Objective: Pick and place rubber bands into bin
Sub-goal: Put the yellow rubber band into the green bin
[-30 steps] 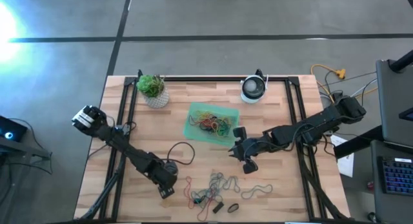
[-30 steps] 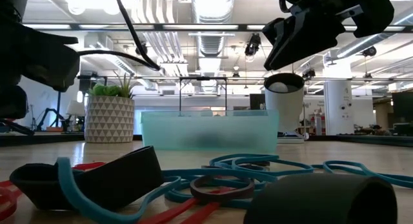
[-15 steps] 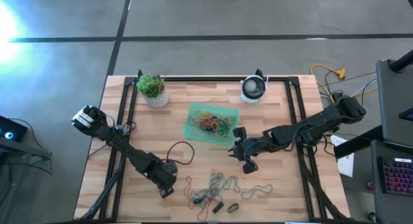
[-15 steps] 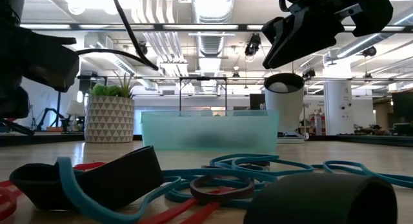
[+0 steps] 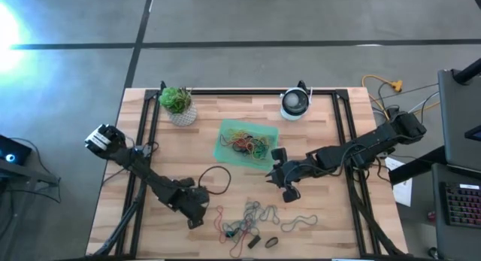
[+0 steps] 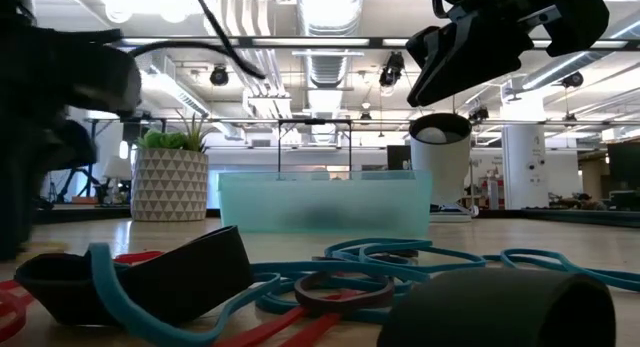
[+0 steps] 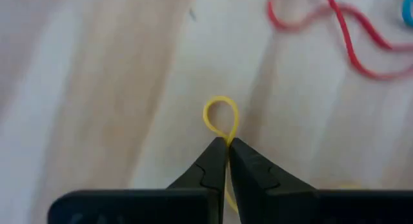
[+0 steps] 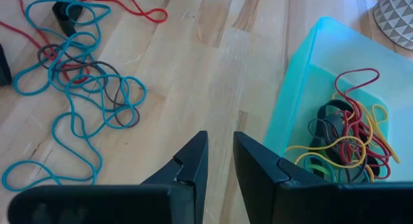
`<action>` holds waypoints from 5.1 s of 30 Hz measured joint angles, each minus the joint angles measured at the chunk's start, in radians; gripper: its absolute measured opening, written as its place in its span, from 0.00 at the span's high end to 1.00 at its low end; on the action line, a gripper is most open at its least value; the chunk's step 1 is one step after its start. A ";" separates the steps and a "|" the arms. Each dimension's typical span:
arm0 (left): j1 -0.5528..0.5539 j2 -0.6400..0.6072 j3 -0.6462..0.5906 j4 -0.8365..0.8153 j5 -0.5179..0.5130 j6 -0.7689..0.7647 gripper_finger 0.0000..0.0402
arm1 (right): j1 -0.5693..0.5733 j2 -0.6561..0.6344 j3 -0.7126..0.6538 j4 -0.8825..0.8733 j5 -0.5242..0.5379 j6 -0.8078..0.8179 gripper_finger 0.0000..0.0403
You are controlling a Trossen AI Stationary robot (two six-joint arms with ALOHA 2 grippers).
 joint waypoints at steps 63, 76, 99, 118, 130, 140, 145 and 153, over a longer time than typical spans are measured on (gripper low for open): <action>0.074 -0.020 0.015 -0.037 0.058 0.027 0.68 | 0.000 0.000 -0.001 -0.023 0.000 0.015 0.83; 0.076 0.044 0.007 0.018 0.067 -0.006 0.68 | 0.000 0.000 -0.001 -0.023 0.000 0.015 0.83; 0.075 0.145 0.057 -0.052 0.113 0.026 0.68 | 0.000 0.000 -0.001 -0.024 0.000 0.015 0.83; 0.074 0.146 0.054 -0.059 0.086 0.057 0.99 | 0.000 0.000 -0.001 -0.024 0.000 0.015 0.83; 0.074 0.099 0.097 -0.122 0.040 0.111 1.00 | 0.000 0.000 -0.001 -0.025 0.000 0.015 0.83; 0.076 -0.005 0.108 -0.186 -0.153 0.133 1.00 | 0.000 0.000 -0.001 -0.027 0.000 0.015 0.83; 0.081 -0.033 0.114 -0.195 -0.218 0.158 1.00 | 0.000 0.000 -0.001 -0.030 0.000 0.015 0.83; 0.123 -0.065 0.162 -0.197 -0.373 0.300 1.00 | 0.000 0.000 -0.001 -0.029 0.000 0.015 0.83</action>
